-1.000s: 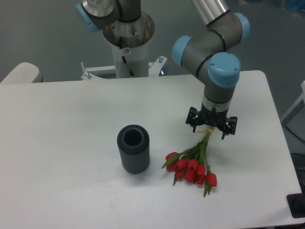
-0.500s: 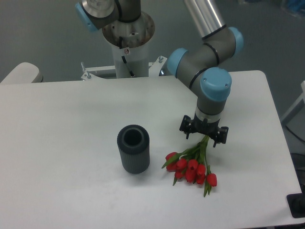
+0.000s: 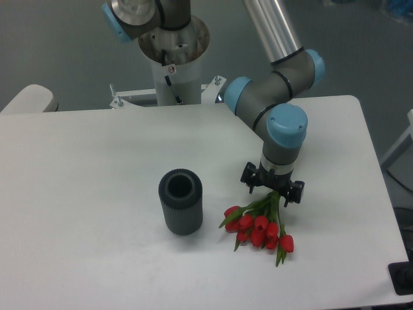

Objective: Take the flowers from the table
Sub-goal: 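Lower the gripper onto the tulip stems below the flower heads, then lift the gripped tulips up off the table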

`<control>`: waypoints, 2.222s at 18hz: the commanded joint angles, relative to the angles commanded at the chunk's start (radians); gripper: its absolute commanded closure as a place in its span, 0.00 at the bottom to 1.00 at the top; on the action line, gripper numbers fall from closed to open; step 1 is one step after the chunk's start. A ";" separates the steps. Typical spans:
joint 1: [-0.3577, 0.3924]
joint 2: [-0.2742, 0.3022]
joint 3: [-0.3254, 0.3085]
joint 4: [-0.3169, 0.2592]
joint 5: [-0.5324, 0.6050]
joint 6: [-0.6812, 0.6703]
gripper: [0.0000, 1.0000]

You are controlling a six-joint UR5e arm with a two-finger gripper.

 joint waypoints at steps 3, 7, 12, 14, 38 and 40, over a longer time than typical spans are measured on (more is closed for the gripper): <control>0.000 -0.018 0.003 0.009 0.000 -0.002 0.00; 0.002 -0.028 0.005 0.017 -0.002 -0.003 0.00; 0.002 -0.034 0.012 0.017 -0.003 -0.005 0.53; 0.002 -0.034 0.014 0.018 -0.003 -0.003 0.62; -0.032 0.086 0.288 -0.091 -0.397 -0.011 0.69; -0.032 0.098 0.290 -0.090 -0.468 -0.012 0.69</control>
